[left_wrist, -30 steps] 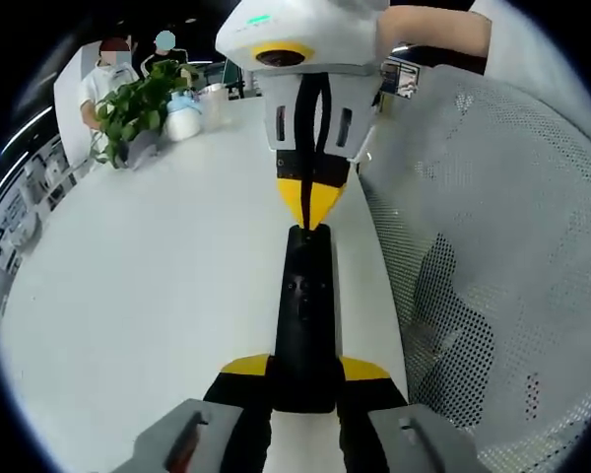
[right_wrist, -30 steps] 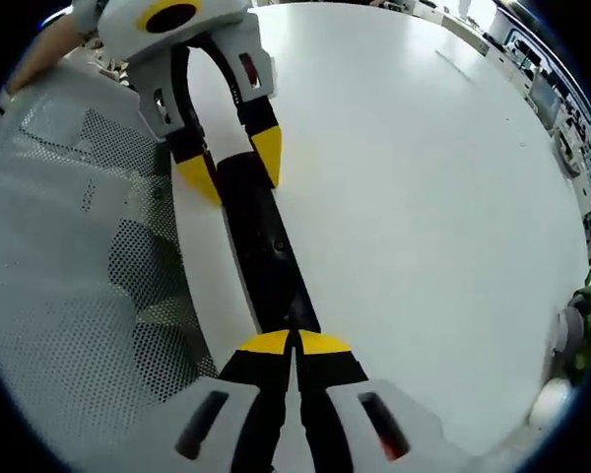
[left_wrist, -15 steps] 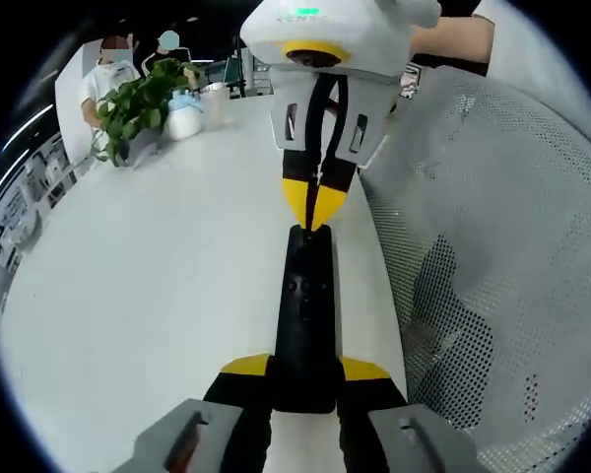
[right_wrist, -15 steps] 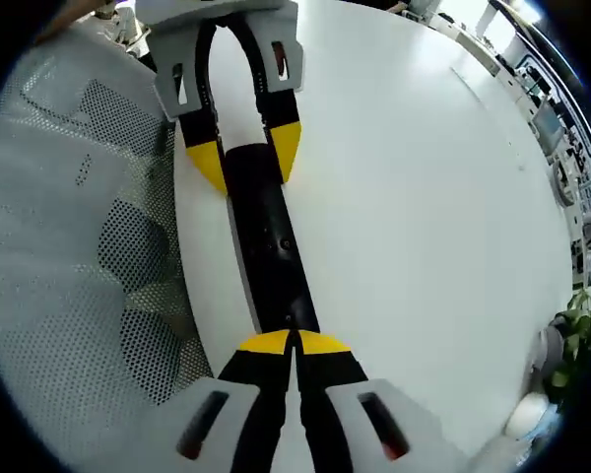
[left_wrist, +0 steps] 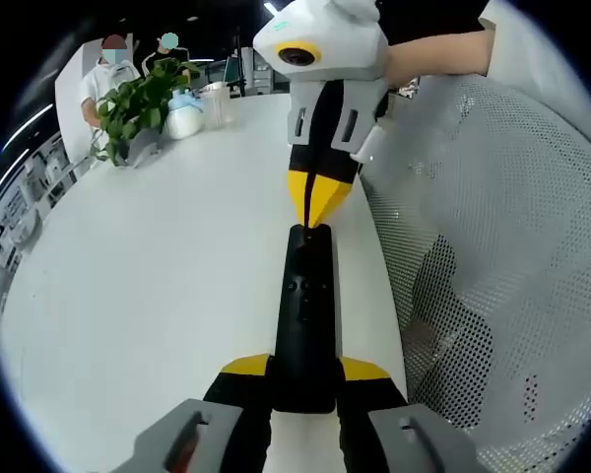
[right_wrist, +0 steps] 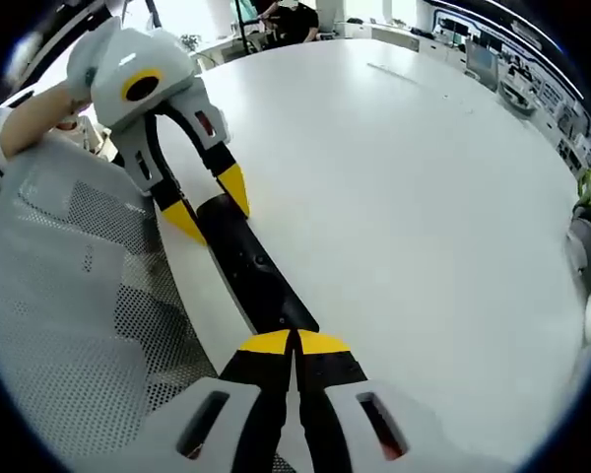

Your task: Press the specified remote control buttons in sequence, fully releasing each button before pressing the next.

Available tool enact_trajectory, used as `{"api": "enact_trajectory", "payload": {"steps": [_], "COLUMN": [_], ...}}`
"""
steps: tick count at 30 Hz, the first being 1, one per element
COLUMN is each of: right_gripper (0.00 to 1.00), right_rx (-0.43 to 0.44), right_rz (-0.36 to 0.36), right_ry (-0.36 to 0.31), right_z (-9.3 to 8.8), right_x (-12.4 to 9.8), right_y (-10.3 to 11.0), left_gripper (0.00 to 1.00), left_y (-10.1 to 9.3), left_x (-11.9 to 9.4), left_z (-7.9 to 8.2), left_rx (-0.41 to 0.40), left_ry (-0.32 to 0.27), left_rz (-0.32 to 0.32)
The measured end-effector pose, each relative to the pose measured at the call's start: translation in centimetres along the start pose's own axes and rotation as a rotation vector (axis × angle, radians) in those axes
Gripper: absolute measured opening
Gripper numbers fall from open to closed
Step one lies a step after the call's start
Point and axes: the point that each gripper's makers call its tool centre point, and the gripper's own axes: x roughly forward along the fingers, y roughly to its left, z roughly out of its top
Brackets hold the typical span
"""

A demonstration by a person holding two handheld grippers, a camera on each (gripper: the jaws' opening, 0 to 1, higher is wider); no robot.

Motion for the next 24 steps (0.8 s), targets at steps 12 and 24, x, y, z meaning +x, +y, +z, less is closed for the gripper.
{"api": "enact_trajectory", "payload": {"steps": [12,24], "right_gripper": [0.0,0.0], "right_rx": [-0.117,-0.187], "right_rz": [-0.008,-0.023], "right_ry": [0.0,0.093], "right_z": [0.9,0.9], "right_x": [0.4,0.7], "right_y": [1.0,1.1], "left_gripper": [0.24,0.24], "left_y": [0.0,0.0], "left_x": [0.0,0.0], "left_z": [0.0,0.0], "left_rx": [0.0,0.001], "left_ry": [0.001,0.001], "left_rz": [0.0,0.001]}}
